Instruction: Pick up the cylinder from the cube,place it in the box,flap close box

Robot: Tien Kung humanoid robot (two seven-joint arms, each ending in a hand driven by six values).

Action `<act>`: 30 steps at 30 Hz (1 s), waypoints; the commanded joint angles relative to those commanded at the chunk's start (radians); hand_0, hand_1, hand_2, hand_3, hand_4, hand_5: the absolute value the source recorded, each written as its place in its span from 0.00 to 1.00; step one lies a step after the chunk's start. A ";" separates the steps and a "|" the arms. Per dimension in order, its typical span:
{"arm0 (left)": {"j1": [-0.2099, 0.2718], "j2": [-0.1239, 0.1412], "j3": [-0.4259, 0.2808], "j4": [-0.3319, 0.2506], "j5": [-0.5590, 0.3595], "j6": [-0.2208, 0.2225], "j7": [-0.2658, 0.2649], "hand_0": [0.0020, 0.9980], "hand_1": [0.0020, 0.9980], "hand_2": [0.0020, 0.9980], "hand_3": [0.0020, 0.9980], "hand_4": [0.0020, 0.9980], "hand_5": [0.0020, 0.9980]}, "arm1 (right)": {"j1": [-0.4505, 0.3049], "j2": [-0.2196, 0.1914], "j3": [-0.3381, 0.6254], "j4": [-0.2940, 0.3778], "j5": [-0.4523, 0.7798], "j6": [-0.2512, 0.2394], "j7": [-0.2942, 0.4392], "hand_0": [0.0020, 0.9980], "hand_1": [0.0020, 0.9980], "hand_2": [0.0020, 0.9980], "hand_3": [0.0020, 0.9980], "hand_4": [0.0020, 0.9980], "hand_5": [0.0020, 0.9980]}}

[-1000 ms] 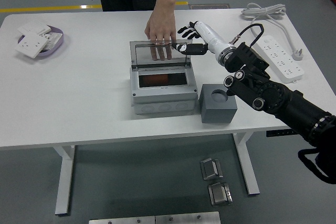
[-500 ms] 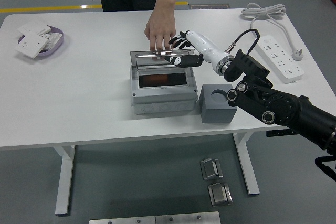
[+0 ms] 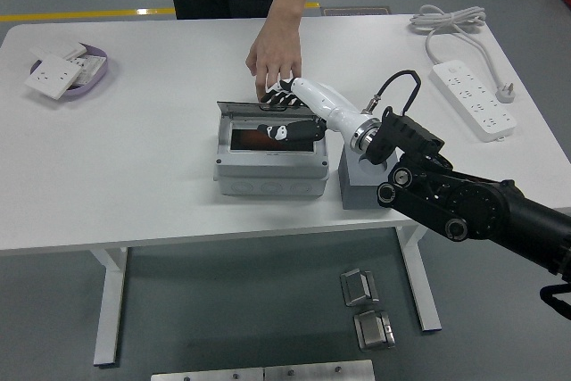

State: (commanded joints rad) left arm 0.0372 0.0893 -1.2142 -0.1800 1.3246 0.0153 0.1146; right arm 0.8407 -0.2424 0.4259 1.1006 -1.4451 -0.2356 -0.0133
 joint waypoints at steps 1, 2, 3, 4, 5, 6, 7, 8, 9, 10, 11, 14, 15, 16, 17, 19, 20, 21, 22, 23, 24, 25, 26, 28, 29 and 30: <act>0.000 0.000 0.000 0.000 0.000 0.000 0.001 0.60 0.62 0.57 0.60 0.66 0.30 | -0.002 0.001 0.001 0.005 -0.006 0.001 -0.002 0.62 0.64 0.68 0.71 0.77 0.40; 0.000 -0.001 -0.002 0.000 0.002 0.000 0.001 0.60 0.62 0.57 0.60 0.66 0.30 | -0.004 0.002 0.001 0.009 -0.012 0.002 -0.004 0.62 0.64 0.68 0.71 0.77 0.40; 0.000 -0.001 -0.002 0.000 0.002 0.000 0.001 0.60 0.62 0.57 0.60 0.66 0.30 | -0.005 0.002 0.001 0.011 -0.018 0.003 -0.006 0.62 0.64 0.68 0.71 0.77 0.40; 0.000 -0.001 -0.002 0.000 0.002 0.000 0.001 0.60 0.62 0.57 0.60 0.66 0.30 | -0.007 0.002 0.002 0.012 -0.021 0.003 -0.007 0.62 0.64 0.68 0.71 0.77 0.40; 0.000 -0.001 -0.002 0.000 0.002 0.001 0.000 0.60 0.62 0.57 0.60 0.66 0.30 | -0.008 0.002 0.002 0.013 -0.025 0.004 -0.008 0.62 0.64 0.68 0.71 0.77 0.40; 0.000 -0.001 -0.003 0.000 0.002 0.001 0.000 0.60 0.62 0.57 0.60 0.66 0.30 | -0.009 0.002 0.002 0.014 -0.027 0.004 -0.009 0.60 0.64 0.68 0.71 0.77 0.40; 0.001 -0.001 -0.004 0.000 0.003 0.001 0.001 0.60 0.62 0.57 0.60 0.66 0.30 | -0.011 0.001 0.001 0.017 -0.031 0.004 -0.010 0.60 0.64 0.68 0.71 0.77 0.40; 0.001 -0.002 -0.005 0.000 0.004 0.001 0.001 0.60 0.62 0.57 0.60 0.66 0.30 | -0.012 0.000 0.000 0.020 -0.034 0.004 -0.012 0.60 0.64 0.68 0.71 0.77 0.40; 0.002 -0.002 -0.005 0.000 0.005 0.001 0.002 0.60 0.62 0.57 0.60 0.66 0.30 | -0.013 -0.002 -0.001 0.023 -0.038 0.005 -0.013 0.60 0.64 0.68 0.71 0.77 0.40; 0.002 -0.002 -0.006 0.000 0.005 0.002 0.002 0.60 0.62 0.57 0.60 0.66 0.30 | -0.013 -0.003 -0.002 0.027 -0.042 0.005 -0.014 0.60 0.64 0.68 0.71 0.77 0.40; 0.003 -0.002 -0.006 0.000 0.005 0.002 0.002 0.60 0.62 0.57 0.60 0.66 0.30 | -0.015 -0.004 -0.002 0.031 -0.045 0.005 -0.016 0.60 0.64 0.68 0.71 0.77 0.40; 0.004 -0.002 -0.005 0.000 0.004 0.002 0.002 0.60 0.62 0.57 0.60 0.66 0.30 | -0.020 -0.009 -0.006 0.045 -0.056 0.007 -0.022 0.60 0.64 0.68 0.72 0.77 0.40; 0.004 -0.003 -0.006 0.000 0.004 0.002 0.002 0.60 0.62 0.57 0.60 0.66 0.30 | -0.023 -0.011 -0.007 0.051 -0.060 0.008 -0.024 0.60 0.64 0.68 0.72 0.77 0.40; 0.004 -0.003 -0.005 0.000 0.004 0.002 0.002 0.60 0.62 0.57 0.60 0.66 0.30 | -0.026 -0.012 -0.009 0.054 -0.063 0.009 -0.026 0.60 0.64 0.68 0.72 0.77 0.40; 0.004 -0.002 -0.005 0.000 0.003 0.002 0.001 0.60 0.62 0.57 0.60 0.66 0.30 | -0.028 -0.012 -0.010 0.057 -0.065 0.009 -0.027 0.60 0.64 0.68 0.72 0.77 0.40; 0.003 -0.003 -0.005 0.000 0.003 0.001 0.001 0.59 0.62 0.57 0.60 0.66 0.30 | -0.033 -0.013 -0.007 0.057 -0.068 0.010 -0.028 0.59 0.64 0.68 0.72 0.76 0.40; 0.003 -0.003 -0.004 0.000 0.003 0.001 0.001 0.59 0.62 0.57 0.60 0.66 0.30 | -0.036 -0.014 -0.001 0.056 -0.069 0.010 -0.028 0.59 0.64 0.68 0.72 0.76 0.40; 0.003 -0.003 -0.004 0.000 0.003 0.001 0.001 0.59 0.62 0.57 0.60 0.66 0.30 | -0.039 -0.014 0.005 0.055 -0.071 0.009 -0.028 0.59 0.64 0.68 0.72 0.76 0.40; 0.002 -0.004 -0.005 0.000 0.004 0.001 0.001 0.59 0.62 0.57 0.60 0.66 0.30 | -0.044 -0.017 0.021 0.055 -0.075 0.009 -0.029 0.59 0.64 0.68 0.72 0.76 0.40; 0.002 -0.004 -0.006 0.000 0.004 0.001 0.001 0.59 0.62 0.57 0.60 0.66 0.30 | -0.051 -0.021 0.038 0.056 -0.080 0.008 -0.030 0.59 0.64 0.68 0.72 0.76 0.40; 0.002 -0.004 -0.007 0.000 0.005 0.002 0.001 0.59 0.62 0.57 0.60 0.66 0.30 | -0.060 -0.025 0.062 0.058 -0.088 0.007 -0.031 0.59 0.63 0.68 0.72 0.76 0.40; 0.003 -0.005 -0.007 0.000 0.005 0.002 0.001 0.59 0.62 0.57 0.60 0.66 0.30 | -0.068 -0.029 0.080 0.060 -0.094 0.005 -0.032 0.59 0.63 0.68 0.72 0.76 0.40; 0.003 -0.005 -0.007 0.000 0.004 0.002 0.001 0.59 0.62 0.57 0.60 0.66 0.30 | -0.080 -0.034 0.101 0.063 -0.102 0.003 -0.032 0.59 0.63 0.68 0.72 0.76 0.40; 0.004 -0.006 -0.008 0.000 0.003 0.003 0.001 0.59 0.62 0.57 0.60 0.66 0.30 | -0.110 -0.045 0.151 0.074 -0.123 -0.002 -0.031 0.59 0.63 0.68 0.72 0.76 0.40; 0.005 -0.007 -0.008 0.000 0.002 0.004 0.001 0.59 0.62 0.57 0.60 0.66 0.30 | -0.127 -0.050 0.179 0.081 -0.134 -0.005 -0.030 0.59 0.63 0.68 0.72 0.76 0.40; 0.006 -0.008 -0.009 0.000 0.002 0.004 0.001 0.59 0.62 0.57 0.60 0.66 0.30 | -0.148 -0.054 0.208 0.092 -0.149 -0.009 -0.028 0.59 0.63 0.68 0.72 0.76 0.40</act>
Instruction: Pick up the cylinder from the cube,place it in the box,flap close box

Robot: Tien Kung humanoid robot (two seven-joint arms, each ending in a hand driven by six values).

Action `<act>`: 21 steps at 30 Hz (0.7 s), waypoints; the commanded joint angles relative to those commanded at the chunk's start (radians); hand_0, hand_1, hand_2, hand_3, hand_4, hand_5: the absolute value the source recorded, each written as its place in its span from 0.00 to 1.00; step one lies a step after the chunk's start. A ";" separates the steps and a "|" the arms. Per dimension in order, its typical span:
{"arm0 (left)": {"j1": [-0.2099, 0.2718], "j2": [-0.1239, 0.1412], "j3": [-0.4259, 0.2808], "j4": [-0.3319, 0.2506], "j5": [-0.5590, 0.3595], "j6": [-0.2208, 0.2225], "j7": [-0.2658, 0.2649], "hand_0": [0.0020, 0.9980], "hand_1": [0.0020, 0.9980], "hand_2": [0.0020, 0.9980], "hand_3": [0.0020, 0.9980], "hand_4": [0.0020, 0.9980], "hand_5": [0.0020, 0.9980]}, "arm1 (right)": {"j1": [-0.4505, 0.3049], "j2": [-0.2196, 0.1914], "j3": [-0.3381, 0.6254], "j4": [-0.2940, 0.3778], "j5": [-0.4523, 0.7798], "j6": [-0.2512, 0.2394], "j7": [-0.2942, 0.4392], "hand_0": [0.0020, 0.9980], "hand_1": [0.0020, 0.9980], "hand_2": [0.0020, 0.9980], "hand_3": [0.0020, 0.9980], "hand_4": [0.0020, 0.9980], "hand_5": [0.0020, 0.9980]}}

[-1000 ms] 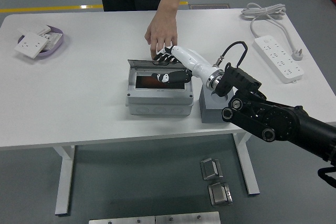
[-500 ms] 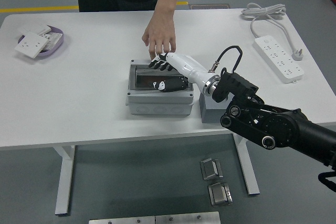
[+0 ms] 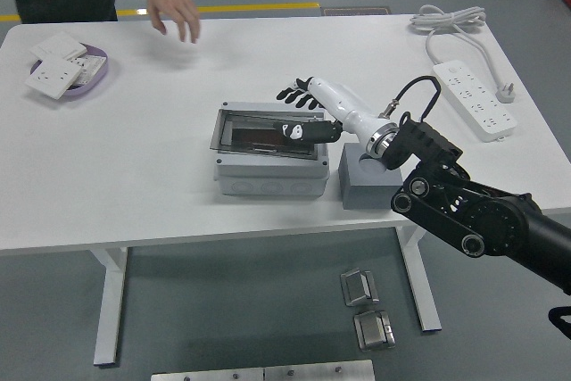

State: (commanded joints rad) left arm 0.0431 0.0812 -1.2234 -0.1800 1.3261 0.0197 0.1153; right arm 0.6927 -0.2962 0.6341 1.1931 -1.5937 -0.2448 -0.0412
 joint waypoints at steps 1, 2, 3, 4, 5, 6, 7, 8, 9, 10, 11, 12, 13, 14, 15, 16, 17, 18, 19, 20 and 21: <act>0.001 -0.001 0.000 0.000 -0.001 0.001 0.000 0.59 0.62 0.57 0.60 0.66 0.30 | -0.022 -0.003 0.035 0.012 -0.013 -0.004 0.003 0.59 0.63 0.68 0.72 0.76 0.40; 0.002 -0.002 0.000 0.000 -0.002 0.001 0.000 0.59 0.62 0.57 0.60 0.66 0.30 | -0.044 -0.006 0.070 0.023 -0.022 -0.008 0.007 0.59 0.63 0.68 0.72 0.76 0.40; 0.004 -0.003 0.000 0.000 -0.003 0.002 -0.001 0.59 0.62 0.57 0.60 0.66 0.30 | -0.063 -0.008 0.099 0.035 -0.028 -0.011 0.012 0.59 0.63 0.68 0.72 0.76 0.40; 0.005 -0.004 -0.001 0.000 -0.004 0.003 -0.001 0.59 0.62 0.57 0.60 0.66 0.30 | -0.084 -0.009 0.132 0.047 -0.030 -0.015 0.020 0.59 0.63 0.68 0.72 0.76 0.40; 0.008 -0.005 -0.001 0.000 -0.006 0.004 -0.001 0.59 0.62 0.57 0.60 0.66 0.30 | -0.108 -0.009 0.172 0.062 -0.026 -0.020 0.033 0.59 0.63 0.68 0.72 0.76 0.40; 0.010 -0.006 -0.001 0.000 -0.007 0.005 -0.002 0.59 0.62 0.57 0.60 0.66 0.30 | -0.131 -0.009 0.206 0.075 -0.019 -0.024 0.046 0.59 0.63 0.68 0.72 0.76 0.40; 0.013 -0.008 -0.002 0.000 -0.009 0.007 -0.002 0.59 0.62 0.57 0.60 0.66 0.30 | -0.157 -0.006 0.246 0.087 -0.005 -0.031 0.064 0.59 0.63 0.68 0.72 0.76 0.40; 0.016 -0.009 -0.002 0.000 -0.010 0.009 -0.002 0.59 0.62 0.57 0.60 0.66 0.30 | -0.179 -0.002 0.281 0.096 0.012 -0.036 0.082 0.59 0.63 0.68 0.72 0.76 0.40; 0.019 -0.011 -0.003 0.000 -0.010 0.010 -0.002 0.59 0.62 0.57 0.60 0.66 0.30 | -0.204 0.002 0.320 0.102 0.033 -0.042 0.103 0.59 0.63 0.68 0.72 0.76 0.40; 0.021 -0.012 -0.003 0.000 -0.011 0.012 -0.002 0.59 0.62 0.57 0.60 0.66 0.30 | -0.224 0.007 0.353 0.106 0.052 -0.046 0.121 0.59 0.63 0.68 0.72 0.76 0.40; 0.024 -0.014 -0.004 0.000 -0.010 0.013 -0.001 0.59 0.62 0.57 0.60 0.66 0.30 | -0.252 0.015 0.392 0.109 0.079 -0.050 0.146 0.59 0.63 0.68 0.72 0.76 0.40; 0.026 -0.016 -0.004 0.000 -0.011 0.014 -0.001 0.59 0.62 0.57 0.60 0.66 0.30 | -0.276 0.023 0.429 0.109 0.106 -0.052 0.169 0.59 0.63 0.67 0.71 0.76 0.40; 0.027 -0.018 -0.004 0.000 -0.011 0.015 -0.002 0.59 0.62 0.57 0.60 0.66 0.30 | -0.297 0.030 0.459 0.109 0.129 -0.052 0.189 0.59 0.63 0.67 0.71 0.76 0.40; 0.027 -0.020 -0.003 0.000 -0.012 0.015 -0.002 0.59 0.62 0.57 0.60 0.66 0.30 | -0.316 0.036 0.487 0.108 0.152 -0.051 0.207 0.59 0.63 0.67 0.71 0.76 0.40; 0.028 -0.021 -0.002 0.000 -0.013 0.016 -0.003 0.59 0.62 0.57 0.60 0.66 0.30 | -0.339 0.045 0.521 0.106 0.179 -0.048 0.229 0.59 0.63 0.67 0.71 0.76 0.40; 0.029 -0.022 -0.002 0.000 -0.014 0.016 -0.004 0.59 0.62 0.57 0.60 0.66 0.30 | -0.361 0.053 0.550 0.104 0.204 -0.045 0.249 0.59 0.63 0.67 0.71 0.76 0.40; 0.029 -0.023 -0.002 0.000 -0.013 0.017 -0.004 0.59 0.62 0.57 0.60 0.66 0.30 | -0.381 0.059 0.580 0.101 0.228 -0.042 0.265 0.59 0.63 0.67 0.71 0.76 0.40; 0.030 -0.023 -0.002 0.000 -0.013 0.017 -0.004 0.59 0.62 0.57 0.60 0.66 0.30 | -0.397 0.065 0.604 0.096 0.248 -0.039 0.277 0.62 0.64 0.67 0.71 0.76 0.40; 0.030 -0.024 -0.002 0.000 -0.012 0.018 -0.004 0.59 0.62 0.57 0.60 0.66 0.30 | -0.412 0.071 0.630 0.089 0.271 -0.035 0.288 0.62 0.64 0.67 0.71 0.76 0.40; 0.029 -0.024 -0.002 0.000 -0.011 0.018 -0.004 0.59 0.62 0.57 0.60 0.66 0.30 | -0.424 0.075 0.654 0.083 0.292 -0.030 0.297 0.62 0.64 0.67 0.71 0.76 0.40; 0.029 -0.023 -0.001 0.000 -0.011 0.018 -0.004 0.59 0.62 0.57 0.60 0.66 0.30 | -0.434 0.078 0.674 0.080 0.310 -0.027 0.304 0.62 0.64 0.67 0.71 0.76 0.40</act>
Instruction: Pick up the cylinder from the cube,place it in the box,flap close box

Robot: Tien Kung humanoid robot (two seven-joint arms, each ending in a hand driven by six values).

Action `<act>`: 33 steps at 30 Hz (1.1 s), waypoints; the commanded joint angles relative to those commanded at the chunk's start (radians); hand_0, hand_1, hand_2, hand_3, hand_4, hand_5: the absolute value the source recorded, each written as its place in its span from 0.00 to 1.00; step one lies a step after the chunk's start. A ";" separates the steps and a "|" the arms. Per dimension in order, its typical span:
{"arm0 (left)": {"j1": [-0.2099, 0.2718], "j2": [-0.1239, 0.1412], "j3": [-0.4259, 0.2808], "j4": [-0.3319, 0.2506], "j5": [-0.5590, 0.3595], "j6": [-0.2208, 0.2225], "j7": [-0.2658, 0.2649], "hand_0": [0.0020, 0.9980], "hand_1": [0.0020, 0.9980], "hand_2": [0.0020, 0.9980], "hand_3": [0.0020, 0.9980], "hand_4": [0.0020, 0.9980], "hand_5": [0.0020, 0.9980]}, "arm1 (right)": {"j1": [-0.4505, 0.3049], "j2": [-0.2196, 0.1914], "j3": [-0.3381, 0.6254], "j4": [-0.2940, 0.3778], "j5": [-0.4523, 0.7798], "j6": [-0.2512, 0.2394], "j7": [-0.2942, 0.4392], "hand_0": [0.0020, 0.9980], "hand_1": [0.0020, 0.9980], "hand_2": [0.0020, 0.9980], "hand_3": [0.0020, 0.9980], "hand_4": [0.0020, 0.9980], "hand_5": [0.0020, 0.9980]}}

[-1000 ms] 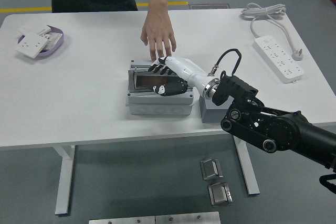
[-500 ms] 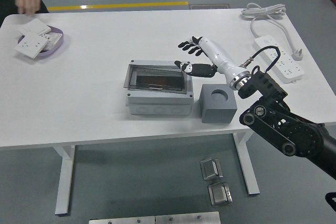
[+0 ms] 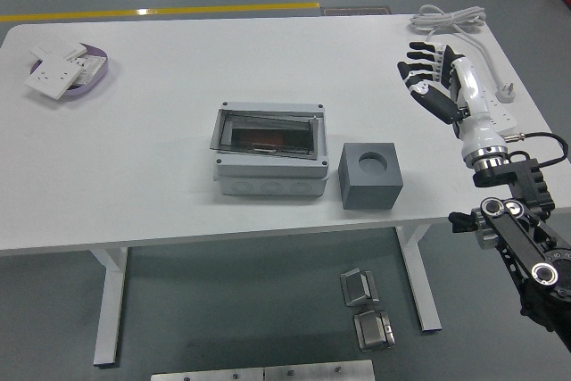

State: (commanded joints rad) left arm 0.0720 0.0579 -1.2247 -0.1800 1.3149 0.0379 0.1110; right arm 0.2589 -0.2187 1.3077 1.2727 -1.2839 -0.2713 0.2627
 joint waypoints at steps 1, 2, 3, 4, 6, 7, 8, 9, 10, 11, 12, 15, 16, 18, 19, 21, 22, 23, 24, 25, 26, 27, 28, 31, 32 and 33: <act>-0.001 0.001 0.000 0.000 0.000 0.000 -0.001 0.59 0.62 0.57 0.60 0.66 0.30 | -0.012 0.003 0.024 -0.004 0.020 0.004 0.008 0.62 0.64 0.67 0.71 0.76 0.40; -0.002 0.002 0.001 0.000 0.000 0.000 -0.001 0.59 0.62 0.57 0.60 0.66 0.30 | -0.021 0.005 0.042 -0.005 0.030 0.006 0.013 0.62 0.64 0.67 0.71 0.76 0.40; -0.003 0.003 0.001 0.000 0.000 -0.001 -0.002 0.59 0.62 0.57 0.60 0.66 0.29 | -0.028 0.007 0.056 -0.006 0.039 0.007 0.017 0.68 0.65 0.66 0.68 0.77 0.36; -0.005 0.004 0.001 0.000 0.000 -0.001 -0.002 0.59 0.62 0.57 0.60 0.66 0.29 | -0.036 0.008 0.068 -0.007 0.046 0.008 0.021 0.68 0.65 0.66 0.68 0.77 0.36; -0.007 0.006 0.003 0.000 0.000 -0.002 -0.003 0.59 0.62 0.57 0.60 0.66 0.29 | -0.046 0.009 0.085 -0.008 0.054 0.010 0.025 0.68 0.65 0.66 0.68 0.77 0.36; -0.009 0.007 0.003 0.000 0.000 -0.003 -0.004 0.59 0.62 0.57 0.60 0.66 0.29 | -0.049 0.009 0.091 -0.010 0.058 0.010 0.026 0.68 0.65 0.66 0.68 0.77 0.36; -0.010 0.009 0.005 0.000 -0.001 -0.003 -0.004 0.59 0.62 0.57 0.60 0.66 0.29 | -0.051 0.009 0.095 -0.012 0.060 0.010 0.027 0.68 0.65 0.66 0.68 0.77 0.36; -0.012 0.011 0.006 0.000 -0.002 -0.004 -0.005 0.59 0.62 0.57 0.60 0.66 0.29 | -0.051 0.008 0.096 -0.013 0.061 0.010 0.027 0.69 0.66 0.64 0.72 0.81 0.30; -0.013 0.012 0.007 0.000 -0.002 -0.004 -0.005 0.59 0.62 0.57 0.60 0.66 0.29 | -0.050 0.008 0.097 -0.014 0.061 0.010 0.026 0.69 0.66 0.64 0.72 0.81 0.30; -0.013 0.014 0.008 0.000 -0.002 -0.004 -0.006 0.59 0.62 0.57 0.60 0.66 0.29 | -0.049 0.008 0.097 -0.015 0.060 0.009 0.026 0.69 0.66 0.64 0.72 0.81 0.30; -0.013 0.016 0.008 0.000 -0.002 -0.004 -0.006 0.59 0.62 0.57 0.60 0.66 0.29 | -0.049 0.009 0.097 -0.016 0.060 0.009 0.025 0.69 0.66 0.64 0.72 0.81 0.30; -0.009 0.019 0.007 0.000 -0.001 -0.004 -0.006 0.59 0.62 0.57 0.60 0.65 0.29 | -0.050 0.015 0.103 -0.018 0.058 0.007 0.024 0.70 0.66 0.64 0.71 0.81 0.23; -0.008 0.019 0.005 0.000 0.000 -0.004 -0.007 0.59 0.62 0.57 0.60 0.65 0.29 | -0.053 0.015 0.106 -0.015 0.056 0.006 0.023 0.70 0.66 0.64 0.71 0.81 0.23; -0.005 0.018 0.002 0.000 0.000 -0.004 -0.008 0.59 0.62 0.57 0.60 0.65 0.29 | -0.058 0.013 0.113 -0.007 0.053 0.004 0.020 0.70 0.66 0.64 0.71 0.81 0.23; -0.003 0.017 0.002 0.000 0.000 -0.004 -0.009 0.59 0.62 0.57 0.60 0.65 0.29 | -0.061 0.011 0.116 -0.003 0.050 0.003 0.018 0.70 0.66 0.64 0.71 0.81 0.23; 0.001 0.015 0.001 0.000 -0.001 -0.005 -0.009 0.59 0.62 0.57 0.60 0.65 0.29 | -0.067 0.008 0.121 0.005 0.045 0.000 0.016 0.70 0.66 0.64 0.71 0.81 0.26; 0.003 0.013 0.001 0.000 -0.002 -0.005 -0.009 0.59 0.62 0.57 0.60 0.65 0.29 | -0.070 0.006 0.124 0.009 0.042 -0.002 0.015 0.70 0.66 0.64 0.71 0.81 0.26; 0.004 0.012 0.001 0.000 -0.002 -0.005 -0.010 0.59 0.62 0.57 0.60 0.65 0.29 | -0.072 0.005 0.127 0.012 0.040 -0.003 0.015 0.70 0.66 0.64 0.71 0.81 0.26; 0.005 0.011 0.001 0.000 -0.002 -0.006 -0.009 0.59 0.62 0.57 0.60 0.65 0.29 | -0.075 0.005 0.131 0.014 0.038 -0.005 0.014 0.70 0.66 0.64 0.71 0.81 0.26; 0.006 0.009 0.001 0.000 -0.003 -0.006 -0.009 0.59 0.62 0.57 0.60 0.65 0.29 | -0.077 0.004 0.133 0.016 0.038 -0.006 0.014 0.70 0.66 0.64 0.71 0.81 0.26; 0.007 0.009 0.001 0.000 -0.003 -0.006 -0.009 0.59 0.62 0.57 0.60 0.65 0.29 | -0.079 0.004 0.135 0.017 0.037 -0.007 0.014 0.70 0.66 0.64 0.71 0.81 0.26; 0.007 0.008 0.001 0.000 -0.003 -0.007 -0.009 0.59 0.62 0.57 0.60 0.65 0.29 | -0.080 0.003 0.137 0.018 0.037 -0.008 0.014 0.70 0.66 0.64 0.69 0.79 0.30; 0.007 0.008 0.001 0.000 -0.003 -0.007 -0.009 0.59 0.62 0.57 0.60 0.65 0.29 | -0.081 0.003 0.138 0.019 0.036 -0.009 0.013 0.70 0.66 0.64 0.69 0.79 0.30; 0.008 0.008 0.000 0.000 -0.002 -0.007 -0.009 0.59 0.62 0.57 0.60 0.65 0.29 | -0.083 0.004 0.141 0.023 0.030 -0.013 0.009 0.70 0.66 0.64 0.69 0.79 0.30; 0.009 0.008 0.000 0.000 -0.002 -0.007 -0.009 0.59 0.62 0.57 0.60 0.65 0.29 | -0.083 0.004 0.142 0.026 0.028 -0.014 0.008 0.70 0.66 0.64 0.69 0.79 0.30; 0.009 0.009 -0.001 0.000 -0.001 -0.007 -0.009 0.59 0.62 0.57 0.60 0.65 0.29 | -0.083 0.005 0.144 0.028 0.025 -0.015 0.007 0.69 0.66 0.64 0.69 0.81 0.30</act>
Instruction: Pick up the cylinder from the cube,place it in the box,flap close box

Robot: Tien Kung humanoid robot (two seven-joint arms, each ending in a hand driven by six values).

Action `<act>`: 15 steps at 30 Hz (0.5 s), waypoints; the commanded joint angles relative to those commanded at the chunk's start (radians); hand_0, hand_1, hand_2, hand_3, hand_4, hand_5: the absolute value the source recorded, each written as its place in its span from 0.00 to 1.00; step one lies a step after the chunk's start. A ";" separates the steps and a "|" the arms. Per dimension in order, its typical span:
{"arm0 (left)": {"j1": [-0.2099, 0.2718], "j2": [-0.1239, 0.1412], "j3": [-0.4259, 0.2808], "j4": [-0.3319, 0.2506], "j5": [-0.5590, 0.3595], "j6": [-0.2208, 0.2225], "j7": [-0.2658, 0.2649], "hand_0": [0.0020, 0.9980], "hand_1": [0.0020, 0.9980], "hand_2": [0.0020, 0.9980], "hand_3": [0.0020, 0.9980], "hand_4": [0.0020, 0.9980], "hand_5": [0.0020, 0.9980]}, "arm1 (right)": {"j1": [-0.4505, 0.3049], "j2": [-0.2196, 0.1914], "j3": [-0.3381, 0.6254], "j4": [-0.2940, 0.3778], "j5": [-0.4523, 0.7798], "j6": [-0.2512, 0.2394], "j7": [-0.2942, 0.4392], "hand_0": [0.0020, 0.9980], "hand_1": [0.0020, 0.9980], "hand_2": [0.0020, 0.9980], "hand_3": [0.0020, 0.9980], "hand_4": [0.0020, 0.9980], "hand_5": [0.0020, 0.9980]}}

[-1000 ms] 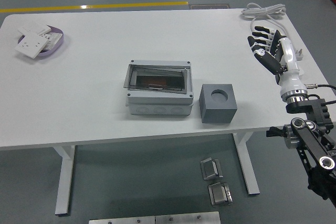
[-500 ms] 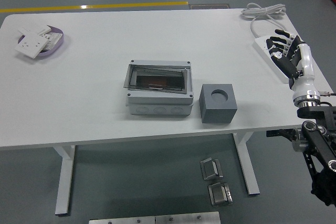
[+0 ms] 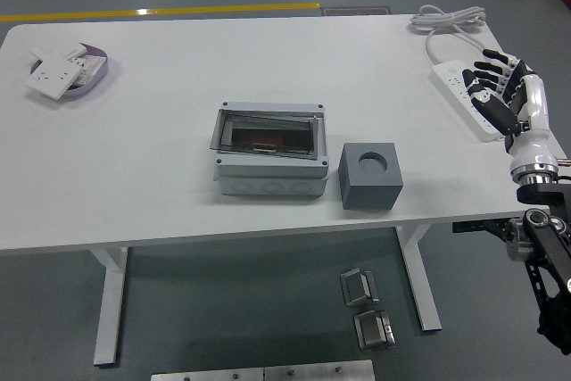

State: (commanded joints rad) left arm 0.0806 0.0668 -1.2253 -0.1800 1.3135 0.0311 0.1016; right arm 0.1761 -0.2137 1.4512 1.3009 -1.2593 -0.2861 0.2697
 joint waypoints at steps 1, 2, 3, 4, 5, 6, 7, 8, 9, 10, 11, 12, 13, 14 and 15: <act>0.000 0.001 -0.001 0.000 0.001 0.000 0.000 0.59 0.62 0.57 0.60 0.65 0.29 | 0.000 0.001 0.002 0.003 -0.003 -0.001 -0.001 0.69 0.66 0.64 0.69 0.81 0.30; -0.001 0.002 -0.001 0.000 0.001 0.000 -0.002 0.59 0.62 0.57 0.60 0.65 0.29 | -0.002 0.001 0.005 0.007 -0.005 -0.003 -0.001 0.69 0.66 0.64 0.69 0.81 0.30; -0.002 0.003 0.000 0.000 0.001 -0.001 -0.003 0.59 0.62 0.57 0.60 0.65 0.29 | -0.004 0.000 0.007 0.011 -0.007 -0.004 -0.001 0.69 0.66 0.64 0.69 0.81 0.30; -0.003 0.004 -0.001 0.000 0.001 -0.002 -0.004 0.59 0.62 0.57 0.60 0.65 0.29 | -0.005 0.000 0.010 0.014 -0.009 -0.005 -0.001 0.69 0.66 0.64 0.69 0.81 0.30; -0.005 0.005 -0.002 0.000 0.003 -0.002 -0.005 0.59 0.62 0.57 0.60 0.65 0.29 | -0.007 -0.001 0.013 0.017 -0.009 -0.006 -0.001 0.69 0.66 0.64 0.69 0.81 0.30; -0.006 0.006 -0.002 0.000 0.003 -0.003 -0.006 0.59 0.62 0.57 0.60 0.65 0.29 | -0.009 -0.002 0.016 0.019 -0.009 -0.007 -0.001 0.69 0.66 0.64 0.69 0.81 0.26; -0.009 0.008 -0.003 0.000 0.003 -0.003 -0.009 0.59 0.62 0.57 0.60 0.65 0.29 | -0.012 -0.003 0.021 0.021 -0.009 -0.008 -0.001 0.69 0.66 0.64 0.69 0.81 0.26; -0.011 0.010 -0.004 0.000 0.004 -0.004 -0.010 0.59 0.62 0.57 0.60 0.65 0.29 | -0.014 -0.004 0.024 0.022 -0.008 -0.008 -0.001 0.69 0.66 0.64 0.69 0.81 0.26; -0.014 0.011 -0.005 0.000 0.004 -0.004 -0.011 0.59 0.62 0.57 0.60 0.65 0.29 | -0.015 -0.005 0.029 0.023 -0.008 -0.009 -0.001 0.69 0.66 0.64 0.69 0.81 0.26; -0.015 0.012 -0.006 0.000 0.004 -0.004 -0.012 0.59 0.62 0.57 0.60 0.65 0.29 | -0.016 -0.006 0.032 0.023 -0.008 -0.009 -0.001 0.69 0.66 0.64 0.69 0.81 0.26; -0.017 0.013 -0.006 0.000 0.004 -0.004 -0.012 0.59 0.62 0.57 0.60 0.65 0.29 | -0.016 -0.007 0.035 0.024 -0.008 -0.009 -0.002 0.69 0.66 0.64 0.69 0.81 0.26; -0.018 0.014 -0.006 0.000 0.005 -0.004 -0.012 0.59 0.62 0.57 0.60 0.65 0.28 | -0.015 -0.008 0.039 0.025 -0.010 -0.009 -0.003 0.69 0.66 0.64 0.69 0.80 0.26; -0.018 0.014 -0.008 0.000 0.006 -0.004 -0.012 0.59 0.62 0.57 0.60 0.65 0.28 | -0.014 -0.008 0.042 0.026 -0.012 -0.009 -0.004 0.69 0.66 0.64 0.69 0.80 0.26; -0.019 0.015 -0.008 0.000 0.006 -0.004 -0.011 0.59 0.62 0.57 0.60 0.65 0.28 | -0.013 -0.008 0.045 0.028 -0.016 -0.009 -0.006 0.69 0.66 0.64 0.69 0.80 0.26; -0.019 0.015 -0.009 0.000 0.006 -0.004 -0.011 0.59 0.62 0.57 0.60 0.65 0.28 | -0.012 -0.008 0.047 0.030 -0.019 -0.009 -0.008 0.69 0.66 0.64 0.69 0.80 0.26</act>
State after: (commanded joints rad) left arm 0.0618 0.0816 -1.2338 -0.1800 1.3191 0.0276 0.0907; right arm 0.1646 -0.2218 1.4986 1.3305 -1.2783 -0.2955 0.2618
